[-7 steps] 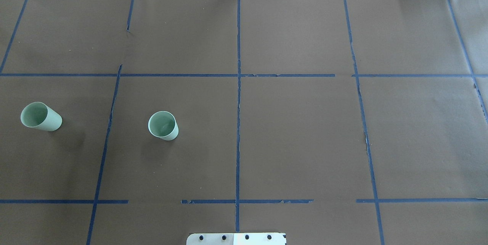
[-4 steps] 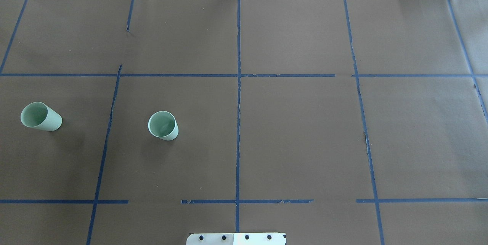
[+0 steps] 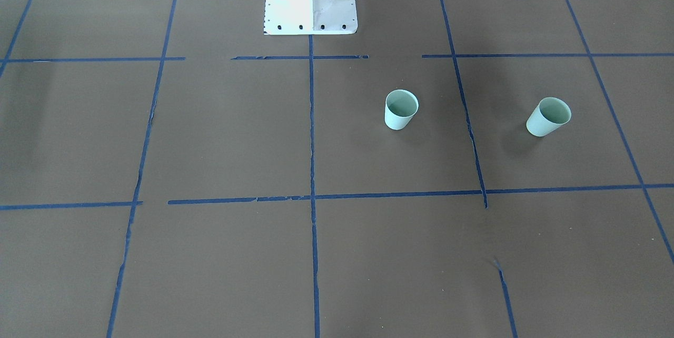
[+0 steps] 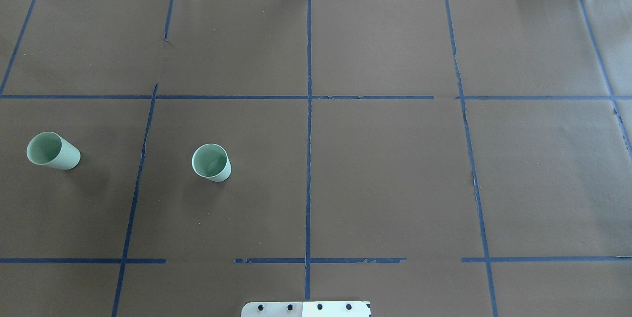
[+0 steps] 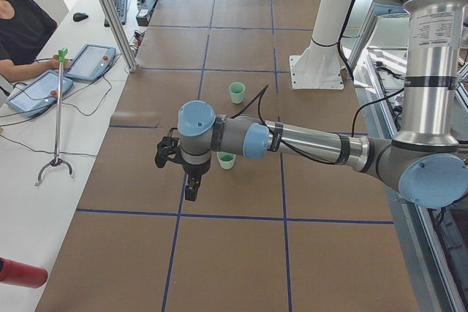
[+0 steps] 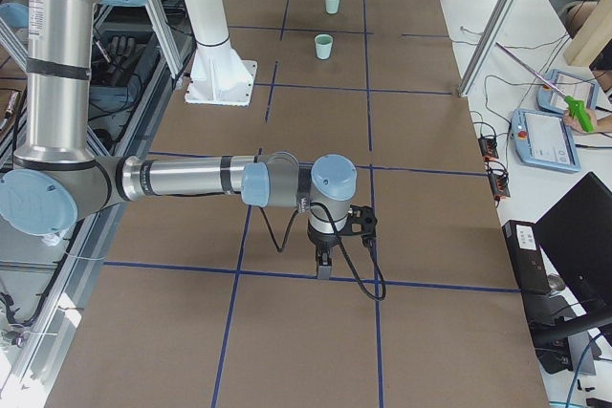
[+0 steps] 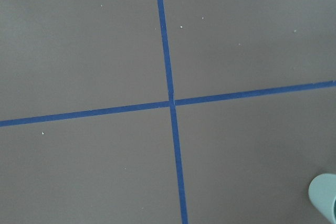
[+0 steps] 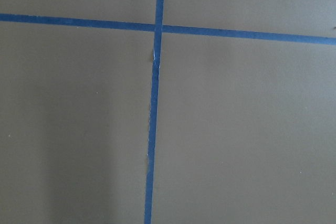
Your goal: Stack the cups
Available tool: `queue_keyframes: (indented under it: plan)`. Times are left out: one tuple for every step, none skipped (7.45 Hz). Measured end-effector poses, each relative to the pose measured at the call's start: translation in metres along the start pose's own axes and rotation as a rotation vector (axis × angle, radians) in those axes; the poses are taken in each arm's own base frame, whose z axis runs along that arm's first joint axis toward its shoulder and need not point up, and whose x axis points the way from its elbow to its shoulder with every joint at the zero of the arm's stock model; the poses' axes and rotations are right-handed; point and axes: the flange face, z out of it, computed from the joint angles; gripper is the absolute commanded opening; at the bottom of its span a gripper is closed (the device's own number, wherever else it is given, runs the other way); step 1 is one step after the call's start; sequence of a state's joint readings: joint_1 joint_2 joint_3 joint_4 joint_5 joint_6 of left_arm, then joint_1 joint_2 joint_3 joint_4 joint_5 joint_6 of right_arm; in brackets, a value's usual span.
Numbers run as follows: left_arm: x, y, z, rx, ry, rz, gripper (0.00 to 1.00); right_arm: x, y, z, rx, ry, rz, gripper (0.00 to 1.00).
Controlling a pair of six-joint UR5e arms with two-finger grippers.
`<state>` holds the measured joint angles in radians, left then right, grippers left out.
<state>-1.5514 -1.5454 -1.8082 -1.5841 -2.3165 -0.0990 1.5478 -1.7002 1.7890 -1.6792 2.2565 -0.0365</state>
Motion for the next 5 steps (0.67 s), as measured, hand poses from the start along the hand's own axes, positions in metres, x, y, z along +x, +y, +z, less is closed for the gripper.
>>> queue_keyframes:
  plan:
    - [0.022,0.0,0.001,-0.001,0.007,-0.047,1.0,0.0,0.0,0.0,0.0,0.0,0.001,1.0]
    - [0.037,0.003,0.01,-0.011,0.016,-0.085,1.0,0.0,0.0,0.0,0.0,0.0,0.0,1.0]
    - [0.049,0.014,0.025,-0.011,0.029,-0.115,1.0,0.0,0.0,0.0,0.0,0.0,0.0,1.0]
    - [0.061,0.031,0.045,0.002,0.054,-0.142,1.0,0.0,0.0,0.0,0.0,0.0,0.0,1.0]
    - [0.081,0.046,0.067,0.003,0.086,-0.165,1.0,0.0,0.0,0.0,0.0,0.0,0.0,1.0]
